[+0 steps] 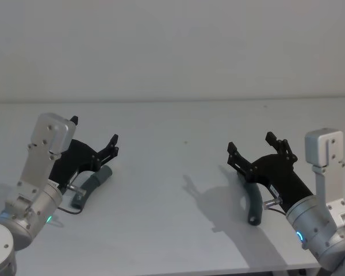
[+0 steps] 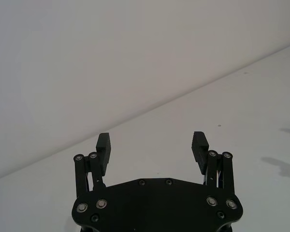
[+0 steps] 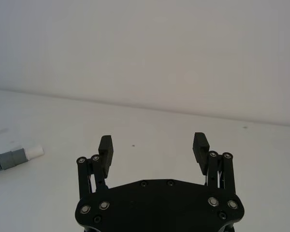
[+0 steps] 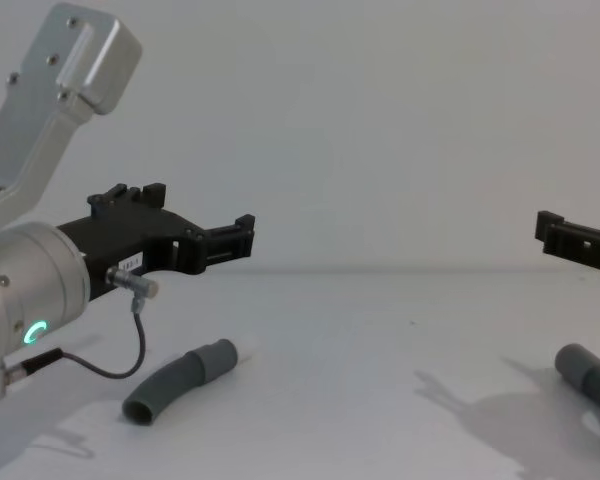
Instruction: Use both hands to pick up one end of the pipe from the table, align the ends, and insert them.
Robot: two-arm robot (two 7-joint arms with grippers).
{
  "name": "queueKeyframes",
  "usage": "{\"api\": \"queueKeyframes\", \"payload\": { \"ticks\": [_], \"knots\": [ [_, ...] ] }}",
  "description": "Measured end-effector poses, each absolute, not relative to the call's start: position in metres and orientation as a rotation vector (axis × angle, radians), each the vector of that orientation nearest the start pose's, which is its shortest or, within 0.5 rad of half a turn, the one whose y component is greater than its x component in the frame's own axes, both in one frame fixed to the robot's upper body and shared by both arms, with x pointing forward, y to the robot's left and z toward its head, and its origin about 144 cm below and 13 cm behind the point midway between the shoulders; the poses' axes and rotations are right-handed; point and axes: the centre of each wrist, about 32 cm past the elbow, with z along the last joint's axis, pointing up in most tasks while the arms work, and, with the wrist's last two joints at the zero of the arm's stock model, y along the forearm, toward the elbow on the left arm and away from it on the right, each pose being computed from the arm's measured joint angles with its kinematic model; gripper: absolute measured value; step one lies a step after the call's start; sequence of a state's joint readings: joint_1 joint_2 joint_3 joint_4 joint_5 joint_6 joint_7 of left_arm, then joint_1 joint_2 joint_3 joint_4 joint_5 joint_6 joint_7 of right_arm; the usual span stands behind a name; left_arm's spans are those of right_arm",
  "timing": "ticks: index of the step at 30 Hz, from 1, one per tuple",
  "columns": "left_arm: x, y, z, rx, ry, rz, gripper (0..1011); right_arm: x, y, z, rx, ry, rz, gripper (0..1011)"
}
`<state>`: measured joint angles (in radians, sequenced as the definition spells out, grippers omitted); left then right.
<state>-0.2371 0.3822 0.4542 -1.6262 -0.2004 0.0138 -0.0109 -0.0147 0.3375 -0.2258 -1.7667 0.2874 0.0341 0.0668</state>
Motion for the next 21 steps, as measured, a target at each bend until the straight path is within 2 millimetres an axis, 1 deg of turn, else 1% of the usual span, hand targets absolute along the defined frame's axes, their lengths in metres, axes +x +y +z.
{"api": "queueKeyframes", "payload": {
  "ticks": [21],
  "knots": [
    [0.4920, 0.1984, 1.2044, 0.061, -0.268, 1.124, 1001, 0.4433, -0.2371, 1.1887, 0.026, -0.075, -1.229, 1004]
  ]
}}
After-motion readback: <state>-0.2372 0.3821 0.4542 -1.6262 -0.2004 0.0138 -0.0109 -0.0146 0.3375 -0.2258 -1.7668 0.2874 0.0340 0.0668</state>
